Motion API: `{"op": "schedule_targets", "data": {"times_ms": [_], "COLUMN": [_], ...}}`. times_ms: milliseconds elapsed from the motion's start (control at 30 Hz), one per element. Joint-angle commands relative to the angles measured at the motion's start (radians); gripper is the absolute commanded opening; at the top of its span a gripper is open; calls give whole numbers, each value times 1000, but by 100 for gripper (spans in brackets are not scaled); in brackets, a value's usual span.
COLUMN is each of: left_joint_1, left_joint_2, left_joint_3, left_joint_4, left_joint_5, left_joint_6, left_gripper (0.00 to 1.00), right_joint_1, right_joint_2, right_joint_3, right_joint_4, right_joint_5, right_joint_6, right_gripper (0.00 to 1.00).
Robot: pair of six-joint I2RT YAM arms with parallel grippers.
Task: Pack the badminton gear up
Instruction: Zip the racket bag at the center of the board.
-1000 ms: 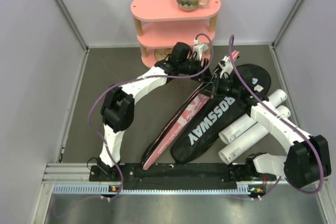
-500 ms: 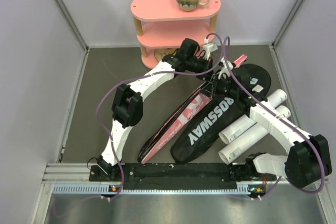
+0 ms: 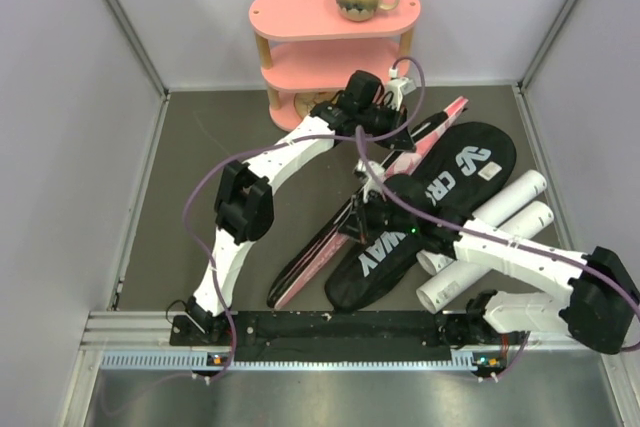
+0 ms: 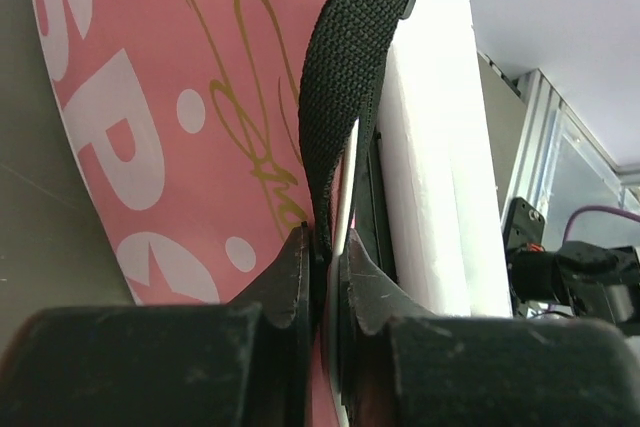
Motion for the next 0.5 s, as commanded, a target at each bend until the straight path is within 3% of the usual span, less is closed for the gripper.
{"op": "schedule_targets", "data": {"times_ms": [0,233,467], "left_joint_1": [17,25,51], "left_joint_2": [-71,-48,-23], "left_joint_3": [-18,-12,5], "left_joint_4": [175,222,215], "left_joint_5": [-134,-90,-92], "left_joint_6": [-2,61,113], "left_gripper": [0,0,0], "right_joint_1": [202,475,666], "right_joint_2": [13,171,422], "right_joint_3": [15,12,122], "right_joint_4": [136,320,357], "right_joint_5": [9,167,216], "right_joint_6": [49,19,-6], "right_gripper": [0,0,0]}}
